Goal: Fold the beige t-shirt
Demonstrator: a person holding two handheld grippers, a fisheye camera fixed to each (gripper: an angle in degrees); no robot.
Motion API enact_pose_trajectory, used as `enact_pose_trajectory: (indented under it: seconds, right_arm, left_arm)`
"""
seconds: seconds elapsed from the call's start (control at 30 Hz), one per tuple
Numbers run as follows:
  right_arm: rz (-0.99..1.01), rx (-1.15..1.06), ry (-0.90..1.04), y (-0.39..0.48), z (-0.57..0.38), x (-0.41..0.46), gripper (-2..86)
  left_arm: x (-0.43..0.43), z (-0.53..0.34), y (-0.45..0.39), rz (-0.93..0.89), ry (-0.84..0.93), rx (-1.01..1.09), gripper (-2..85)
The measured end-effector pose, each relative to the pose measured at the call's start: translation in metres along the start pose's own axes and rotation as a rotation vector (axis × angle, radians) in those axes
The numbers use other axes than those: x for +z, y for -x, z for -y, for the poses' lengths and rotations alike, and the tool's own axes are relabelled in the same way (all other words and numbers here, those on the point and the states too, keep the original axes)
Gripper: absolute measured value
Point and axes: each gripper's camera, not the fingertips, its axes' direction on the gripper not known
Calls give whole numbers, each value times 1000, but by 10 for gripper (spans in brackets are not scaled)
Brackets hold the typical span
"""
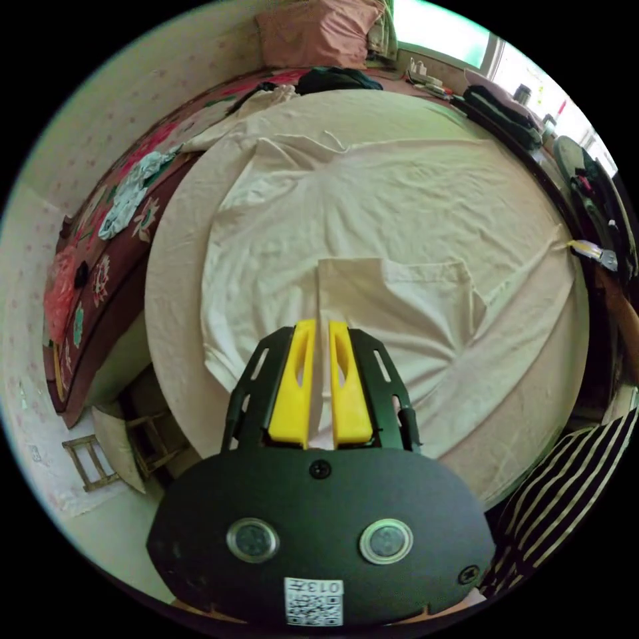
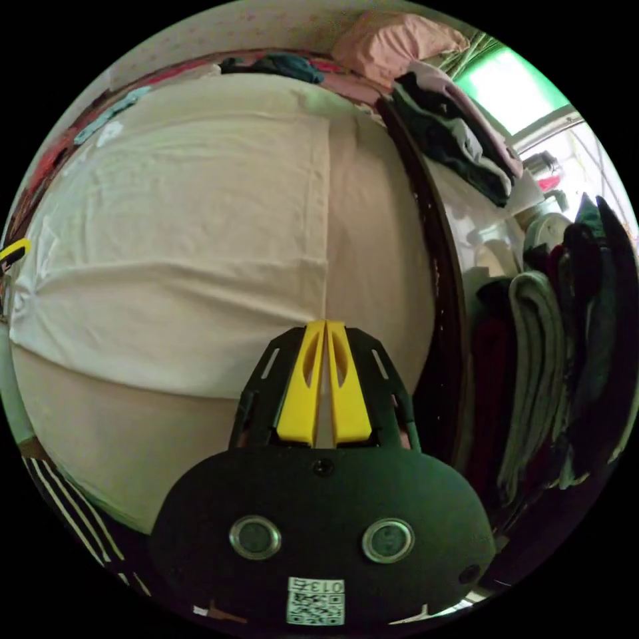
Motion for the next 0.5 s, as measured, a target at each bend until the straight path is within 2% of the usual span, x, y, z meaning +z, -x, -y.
enact_pose_trajectory:
  seconds: [0.1, 0.17, 0.27, 0.3, 0.37, 0.4, 0.5]
  right_arm:
    - [-56, 82, -18, -17, -1, 0, 3]
    - [39, 101, -138, -23, -3, -17, 3]
    - [81, -27, -189, -6, 4, -26, 3]
    - [75, -80, -175, 4, 7, -22, 3]
    - [63, -107, 10, 13, 20, -1, 4]
    - [61, -84, 7, 13, 25, -4, 4]
    - [87, -142, -243, 35, 33, -52, 8]
  left_arm:
    - [8, 7, -7, 23, 42, 28, 33]
    - [4, 8, -10, 32, 7, 24, 52]
    - [5, 10, -6, -22, -12, 6, 70]
    - [7, 12, -6, -34, -1, 4, 72]
    - [16, 16, -3, -66, 45, 0, 75]
    - [17, 16, -3, -72, 45, 0, 75]
    - [14, 14, -1, -64, 25, -20, 74]
